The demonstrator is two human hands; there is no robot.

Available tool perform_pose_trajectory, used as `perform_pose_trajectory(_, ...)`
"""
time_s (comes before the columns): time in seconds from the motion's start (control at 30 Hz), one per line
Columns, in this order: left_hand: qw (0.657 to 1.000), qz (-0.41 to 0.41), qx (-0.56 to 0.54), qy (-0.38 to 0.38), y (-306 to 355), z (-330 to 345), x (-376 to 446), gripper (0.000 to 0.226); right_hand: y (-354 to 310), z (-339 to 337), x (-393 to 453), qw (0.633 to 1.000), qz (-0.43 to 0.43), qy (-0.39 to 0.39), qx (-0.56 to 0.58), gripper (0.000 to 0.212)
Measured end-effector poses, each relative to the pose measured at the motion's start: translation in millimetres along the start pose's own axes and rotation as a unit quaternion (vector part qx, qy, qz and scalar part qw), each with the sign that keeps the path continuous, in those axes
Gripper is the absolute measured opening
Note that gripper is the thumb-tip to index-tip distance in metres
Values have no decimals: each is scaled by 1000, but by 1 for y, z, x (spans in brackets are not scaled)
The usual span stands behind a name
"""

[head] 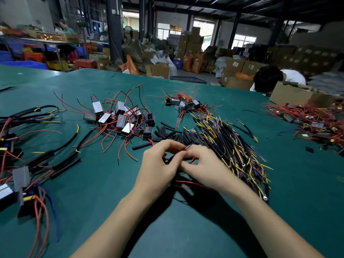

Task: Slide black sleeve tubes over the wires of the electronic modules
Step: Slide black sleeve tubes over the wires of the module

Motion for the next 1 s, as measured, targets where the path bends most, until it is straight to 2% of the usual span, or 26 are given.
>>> perform_pose_trajectory(0.07, 999, -7, -8, 34, -3, -5, 1, 21, 4, -16, 1, 999, 0, 16, 34, 16)
perform_pose_trajectory(0.1, 999, -17, -22, 44, -5, -7, 1, 21, 10, -27, 2, 998, 22, 49, 35, 21)
perform_pose_trajectory(0.2, 996, -49, -64, 41, -10, -6, 0, 16, 39, -53, -1, 976, 132, 162, -64, 23)
perform_pose_trajectory(0.23, 996, -54, -68, 33, -10, -5, -1, 16, 47, -54, -2, 968, 169, 159, -96, 20)
perform_pose_trajectory(0.3, 996, -56, -67, 19, -10, -3, -3, 17, 59, -46, -5, 954, 228, 97, -167, 12)
perform_pose_trajectory(0.37, 997, -55, -62, 8, -10, -2, -3, 18, 62, -34, -8, 934, 253, 44, -249, 24)
perform_pose_trajectory(0.43, 997, -53, -51, -4, -11, -2, -3, 16, 59, -26, -8, 920, 245, 40, -305, 32)
perform_pose_trajectory(0.57, 999, -37, 2, -20, -11, -2, -2, 26, 54, -18, -5, 918, 237, 59, -313, 34)
perform_pose_trajectory(0.73, 999, -24, 19, -15, -10, -4, 0, 13, 51, -16, -5, 919, 250, 52, -300, 29)
perform_pose_trajectory(0.8, 999, -19, 25, -14, -9, -5, 0, 12, 50, -16, -5, 919, 257, 44, -296, 23)
perform_pose_trajectory(0.9, 999, -21, 27, -8, -8, -4, 1, 20, 50, -16, -4, 914, 269, 21, -303, 36)
perform_pose_trajectory(1.0, 999, -26, 19, -1, -8, -4, 1, 26, 47, -14, -4, 914, 262, -1, -310, 30)
Point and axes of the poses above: each hand's wrist, its own x-axis towards the middle knuckle, its own z-axis out of the palm, y = z × x, the point moved 5 cm from there along x, towards the middle knuckle, and after that the axes turned 10 degrees about -x, right-handed, at the moved point
